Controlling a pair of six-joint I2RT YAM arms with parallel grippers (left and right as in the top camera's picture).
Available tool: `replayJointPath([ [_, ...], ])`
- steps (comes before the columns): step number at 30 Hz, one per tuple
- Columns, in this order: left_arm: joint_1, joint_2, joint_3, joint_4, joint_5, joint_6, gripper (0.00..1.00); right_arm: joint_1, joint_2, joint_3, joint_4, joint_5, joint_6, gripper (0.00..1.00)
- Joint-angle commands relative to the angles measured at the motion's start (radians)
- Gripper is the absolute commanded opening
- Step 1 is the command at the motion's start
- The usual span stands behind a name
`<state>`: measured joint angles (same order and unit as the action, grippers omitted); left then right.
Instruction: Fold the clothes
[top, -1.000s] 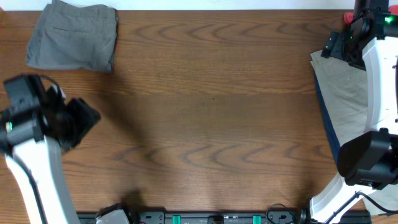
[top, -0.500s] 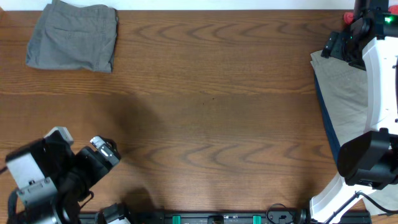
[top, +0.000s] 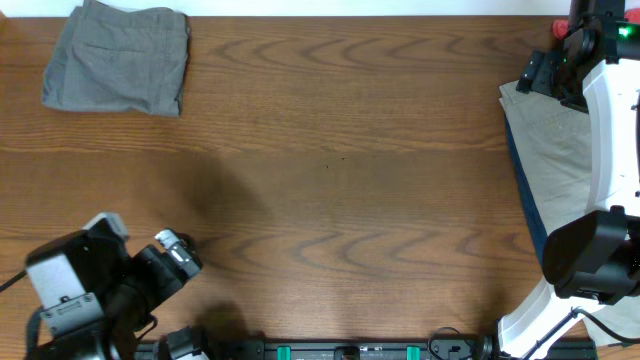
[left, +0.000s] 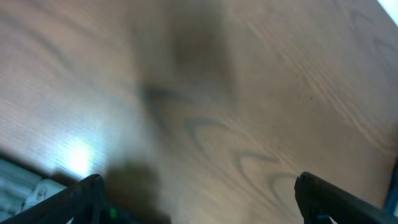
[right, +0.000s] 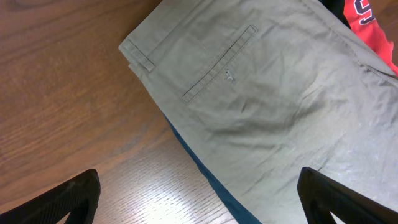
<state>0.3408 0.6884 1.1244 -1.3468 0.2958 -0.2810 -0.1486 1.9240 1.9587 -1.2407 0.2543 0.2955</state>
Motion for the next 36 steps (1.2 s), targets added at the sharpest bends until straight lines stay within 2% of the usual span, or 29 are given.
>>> replayJointPath([
  [1,-0.101,-0.077,-0.113,0.120,-0.013,0.007,0.98,-0.001,0.005,0.001,-0.001,0.003,-0.008,0.99],
  [5,-0.258,-0.254,-0.351,0.465,-0.026,0.012,0.98,-0.002,0.005,0.001,-0.001,0.003,-0.008,0.99],
  [9,-0.331,-0.408,-0.561,0.706,-0.028,0.011,0.98,-0.001,0.005,0.001,-0.001,0.003,-0.008,0.99],
  [14,-0.336,-0.495,-0.693,0.763,-0.029,0.011,0.98,-0.001,0.005,0.001,-0.001,0.003,-0.008,0.99],
  [19,-0.336,-0.560,-0.837,0.978,-0.034,0.011,0.98,-0.001,0.005,0.001,-0.001,0.003,-0.008,0.99],
  [22,-0.336,-0.604,-0.912,1.044,-0.073,0.011,0.98,-0.001,0.005,0.001,-0.001,0.002,-0.008,0.99],
  [27,-0.336,-0.658,-0.998,1.114,-0.112,0.011,0.98,-0.001,0.005,0.001,-0.001,0.003,-0.008,0.99],
  [36,-0.336,-0.687,-1.062,1.173,-0.276,0.011,0.98,0.000,0.005,0.001,-0.001,0.003,-0.008,0.99],
])
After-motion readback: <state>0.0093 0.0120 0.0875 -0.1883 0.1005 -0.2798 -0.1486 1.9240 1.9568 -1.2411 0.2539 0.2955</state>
